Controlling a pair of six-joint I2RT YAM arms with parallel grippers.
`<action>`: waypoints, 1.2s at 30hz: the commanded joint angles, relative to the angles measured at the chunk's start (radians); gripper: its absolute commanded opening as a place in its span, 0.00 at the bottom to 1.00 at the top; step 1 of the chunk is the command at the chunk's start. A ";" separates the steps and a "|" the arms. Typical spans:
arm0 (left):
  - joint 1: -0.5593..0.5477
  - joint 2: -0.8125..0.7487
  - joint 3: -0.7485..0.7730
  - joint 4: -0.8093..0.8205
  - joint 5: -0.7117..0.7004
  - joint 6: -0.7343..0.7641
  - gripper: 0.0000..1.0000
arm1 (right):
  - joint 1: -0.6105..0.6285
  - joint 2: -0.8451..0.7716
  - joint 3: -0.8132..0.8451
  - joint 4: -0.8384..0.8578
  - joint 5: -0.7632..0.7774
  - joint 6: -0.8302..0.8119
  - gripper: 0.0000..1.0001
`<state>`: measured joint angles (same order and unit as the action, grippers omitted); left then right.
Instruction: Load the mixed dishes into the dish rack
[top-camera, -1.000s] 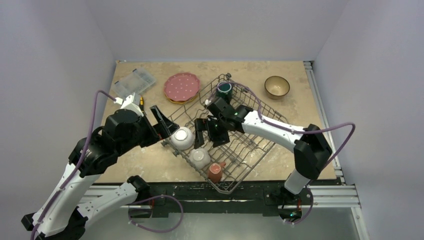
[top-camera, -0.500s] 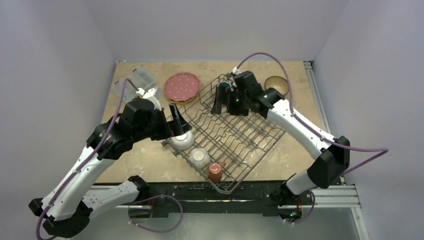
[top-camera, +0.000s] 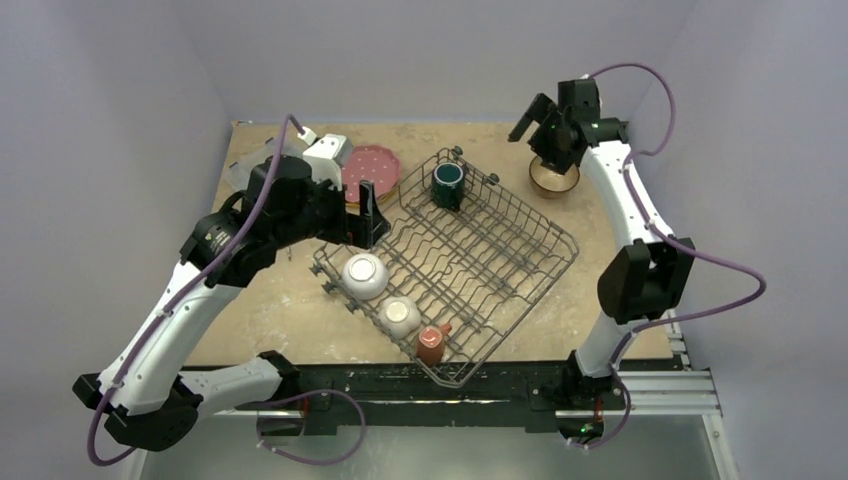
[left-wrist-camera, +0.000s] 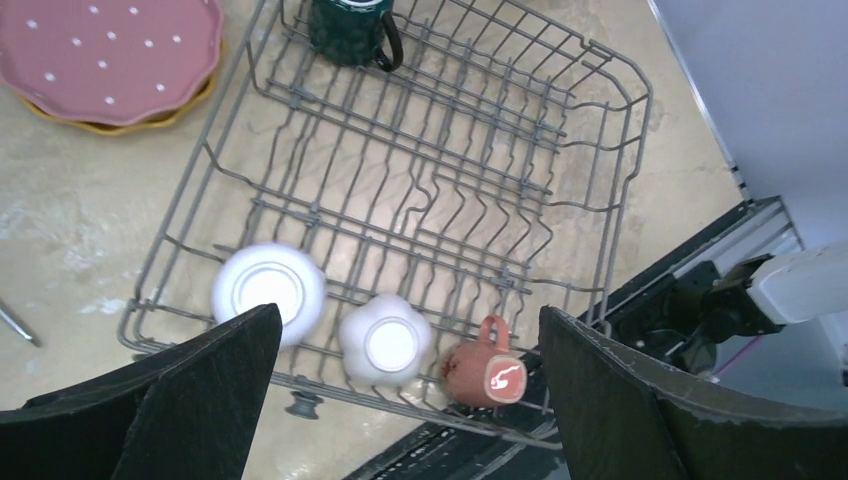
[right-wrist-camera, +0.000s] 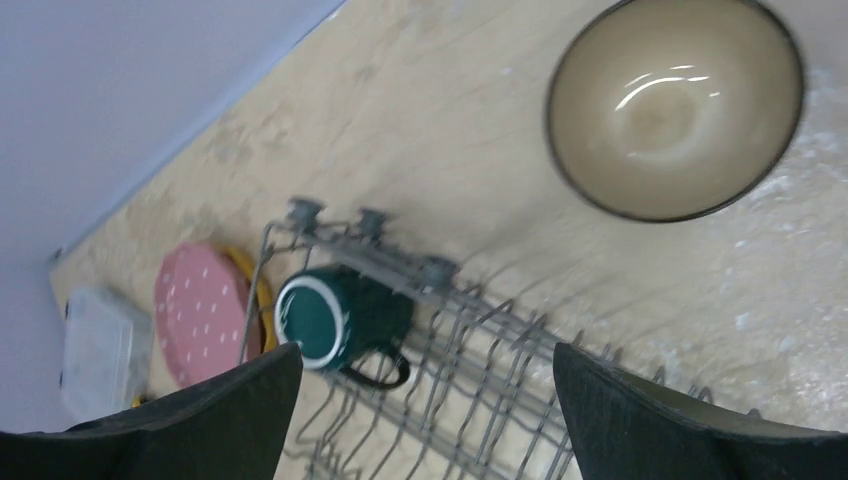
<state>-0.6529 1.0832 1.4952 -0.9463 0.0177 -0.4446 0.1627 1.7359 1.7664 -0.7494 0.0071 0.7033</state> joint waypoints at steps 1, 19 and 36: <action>0.047 -0.016 0.029 0.032 0.026 0.193 1.00 | -0.137 0.060 0.045 -0.029 0.040 0.100 0.96; 0.149 0.050 0.030 0.035 -0.046 0.254 1.00 | -0.318 0.425 0.185 -0.014 0.114 -0.015 0.82; 0.178 0.232 0.218 -0.036 0.029 0.207 1.00 | -0.318 0.527 0.139 0.084 0.082 -0.062 0.29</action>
<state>-0.4881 1.3186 1.6737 -0.9749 0.0048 -0.2245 -0.1589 2.2658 1.9060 -0.6987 0.0818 0.6613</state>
